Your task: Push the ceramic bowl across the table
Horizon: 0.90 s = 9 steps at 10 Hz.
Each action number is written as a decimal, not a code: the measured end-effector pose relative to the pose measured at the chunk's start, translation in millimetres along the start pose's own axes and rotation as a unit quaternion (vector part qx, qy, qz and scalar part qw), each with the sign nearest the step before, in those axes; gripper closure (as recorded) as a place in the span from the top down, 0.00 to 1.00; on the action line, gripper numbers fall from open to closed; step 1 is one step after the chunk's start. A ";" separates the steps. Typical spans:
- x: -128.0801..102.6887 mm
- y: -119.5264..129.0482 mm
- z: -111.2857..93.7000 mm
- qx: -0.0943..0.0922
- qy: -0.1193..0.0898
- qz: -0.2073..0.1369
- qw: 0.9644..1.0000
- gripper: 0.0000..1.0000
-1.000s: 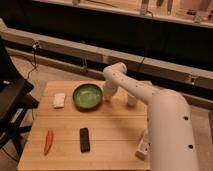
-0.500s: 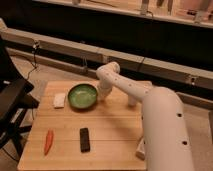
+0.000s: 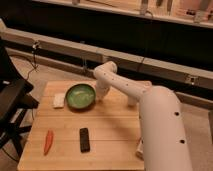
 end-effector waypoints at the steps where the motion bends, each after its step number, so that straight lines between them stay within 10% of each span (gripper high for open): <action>1: -0.6 -1.4 1.3 -0.001 0.002 -0.003 1.000 0.00; 9: -8.5 -17.0 -0.4 0.001 0.006 -0.024 1.000 0.00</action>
